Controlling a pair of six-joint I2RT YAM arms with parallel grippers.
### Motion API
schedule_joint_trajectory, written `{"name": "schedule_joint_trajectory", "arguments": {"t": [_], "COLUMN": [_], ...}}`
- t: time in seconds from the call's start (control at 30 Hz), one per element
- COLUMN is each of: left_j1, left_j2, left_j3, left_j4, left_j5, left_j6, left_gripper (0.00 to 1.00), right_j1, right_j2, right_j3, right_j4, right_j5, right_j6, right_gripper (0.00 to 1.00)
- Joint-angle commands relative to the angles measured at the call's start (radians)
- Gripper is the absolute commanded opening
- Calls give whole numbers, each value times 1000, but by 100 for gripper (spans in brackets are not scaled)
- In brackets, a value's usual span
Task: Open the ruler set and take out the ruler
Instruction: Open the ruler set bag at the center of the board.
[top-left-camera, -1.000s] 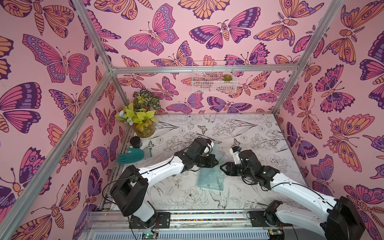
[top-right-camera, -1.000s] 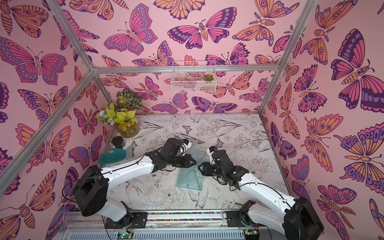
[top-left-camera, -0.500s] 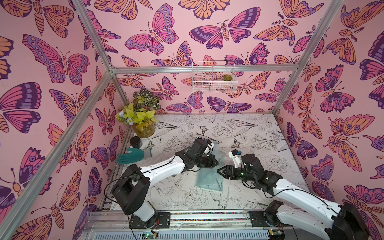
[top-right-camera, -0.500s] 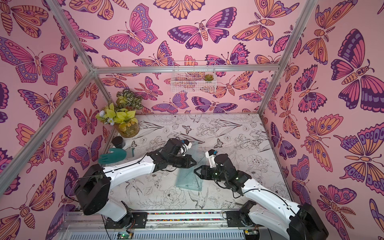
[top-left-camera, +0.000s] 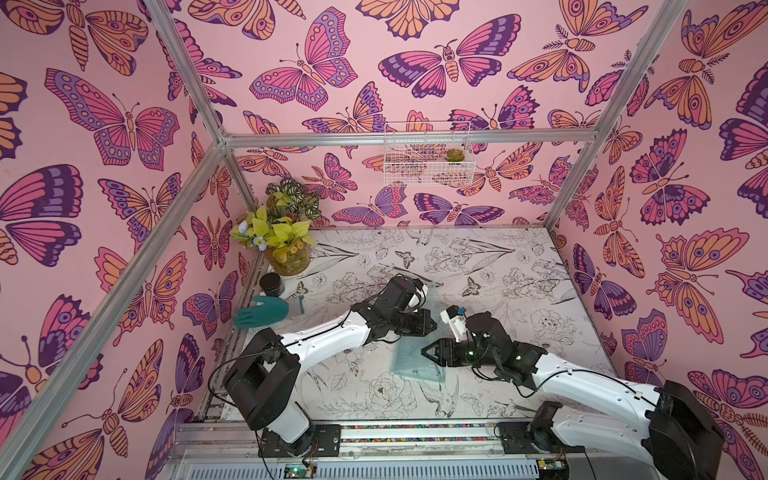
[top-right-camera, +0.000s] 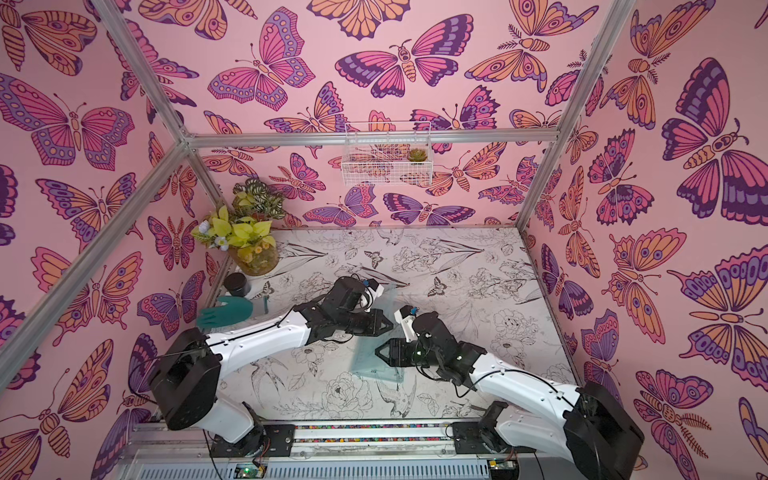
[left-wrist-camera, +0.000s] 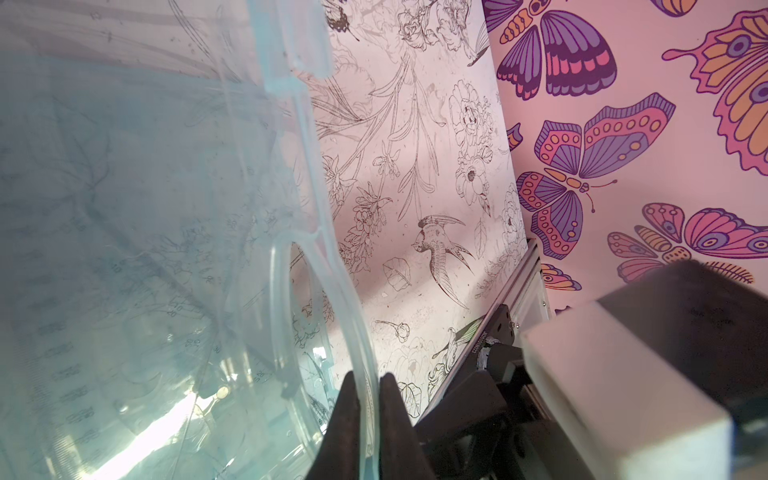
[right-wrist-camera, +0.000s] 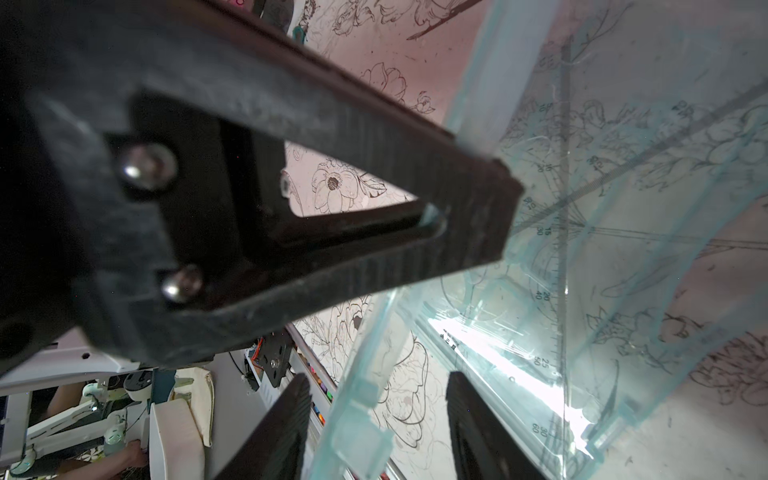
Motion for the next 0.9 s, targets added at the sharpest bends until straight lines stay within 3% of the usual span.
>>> {"name": "schedule_joint_trajectory", "arguments": {"t": [0.0,0.2,0.27,0.3,0.33,0.37,0.67,0.87], "left_j1": [4,5,5,5,5,6,15,45], "left_j2": [-3,-20,-32,-40,-47,-51,-103,-199], "left_j3": [14,3,0,-2,-4,-7,-17,-21], "left_j4": [-1,-4,-9,-13,-17,-18,-45,-114], "left_j5": [-23,-31,-41,-47,-54,-59,-99,-185], "left_j6": [25,27,32,35,35,34,33,43], "left_gripper": [6,16,30,40,91,100,100,100], "right_j1": [17,44,47,46,46,46,46,46], "right_j2": [24,67,69,67,65,64,71,86], "right_j3": [43,71,71,71,71,73,94,116], "right_j4": [44,56,55,53,50,45,23,18], "right_j5": [18,23,27,27,31,33,35,28], "right_j6": [19,14,14,12,10,8,-8,-15], "right_gripper": [54,53,53,53,53,53,53,53]}}
